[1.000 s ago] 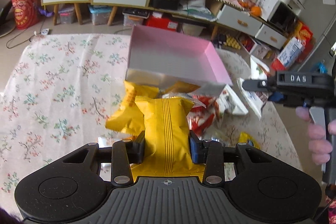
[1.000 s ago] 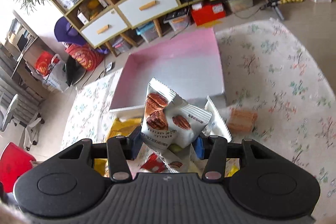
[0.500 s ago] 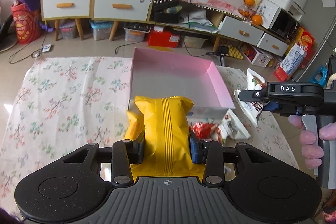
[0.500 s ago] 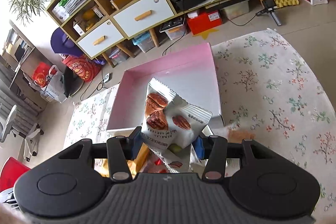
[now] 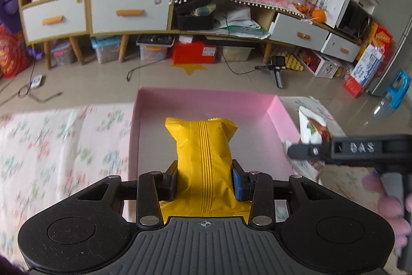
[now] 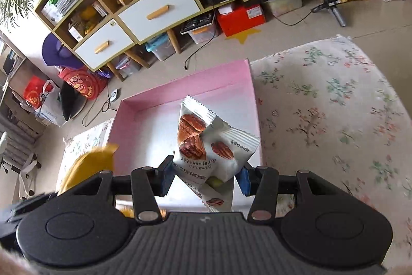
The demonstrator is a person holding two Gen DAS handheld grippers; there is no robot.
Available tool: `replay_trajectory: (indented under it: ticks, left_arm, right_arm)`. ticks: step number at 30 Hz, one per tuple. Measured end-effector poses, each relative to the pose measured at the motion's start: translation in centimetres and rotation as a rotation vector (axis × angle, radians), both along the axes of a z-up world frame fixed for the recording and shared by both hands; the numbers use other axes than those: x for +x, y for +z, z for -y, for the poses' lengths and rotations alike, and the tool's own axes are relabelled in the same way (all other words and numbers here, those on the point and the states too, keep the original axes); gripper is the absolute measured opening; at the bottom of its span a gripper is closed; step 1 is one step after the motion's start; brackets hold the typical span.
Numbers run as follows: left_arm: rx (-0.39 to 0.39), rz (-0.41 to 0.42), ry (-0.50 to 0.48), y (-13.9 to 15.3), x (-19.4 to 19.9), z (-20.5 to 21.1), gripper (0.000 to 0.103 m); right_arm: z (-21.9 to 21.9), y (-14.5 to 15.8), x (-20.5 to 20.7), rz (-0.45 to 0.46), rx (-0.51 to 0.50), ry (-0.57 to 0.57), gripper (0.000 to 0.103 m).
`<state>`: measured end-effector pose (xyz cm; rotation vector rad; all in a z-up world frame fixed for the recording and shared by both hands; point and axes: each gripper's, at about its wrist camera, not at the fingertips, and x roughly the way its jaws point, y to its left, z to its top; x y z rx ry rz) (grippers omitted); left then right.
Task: Organize snacks
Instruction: 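Carry both packs into the pink box and open both tools to release them, then move both open tools back over the snack pile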
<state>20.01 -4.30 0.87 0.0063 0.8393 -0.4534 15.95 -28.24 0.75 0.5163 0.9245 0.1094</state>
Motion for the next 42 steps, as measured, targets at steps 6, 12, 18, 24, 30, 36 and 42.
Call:
replay_trajectory:
  ticks: [6, 12, 18, 24, 30, 36, 42]
  left_arm:
    - [0.109, 0.04, 0.023, -4.0, 2.4, 1.0, 0.037]
    - [0.148, 0.054, 0.07, -5.4, 1.0, 0.3, 0.037]
    - [0.189, 0.026, 0.106, -5.3, 0.1, 0.3, 0.036]
    - [0.194, 0.003, 0.142, -5.2, -0.4, 0.3, 0.037]
    - [0.198, 0.039, 0.121, -4.3, -1.2, 0.3, 0.055]
    - [0.198, 0.08, 0.068, -2.3, -3.3, 0.8, 0.075]
    - [0.189, 0.086, 0.065, -0.2, -5.5, 0.3, 0.086]
  right_arm:
    - [-0.8, -1.3, 1.1, -0.005, 0.002, 0.023, 0.046]
    - [-1.7, -2.2, 1.6, -0.026, -0.017, 0.05, 0.046]
    - [-2.4, -2.0, 1.5, -0.039, -0.035, 0.079, 0.046]
    - [-2.8, -1.9, 1.4, -0.052, -0.072, 0.101, 0.046]
    - [-2.6, -1.2, 1.1, -0.032, -0.073, 0.087, 0.056]
    - [-2.8, 0.9, -0.1, 0.01, -0.104, 0.082, 0.08]
    - [-3.0, 2.2, -2.2, 0.027, -0.142, 0.093, 0.088]
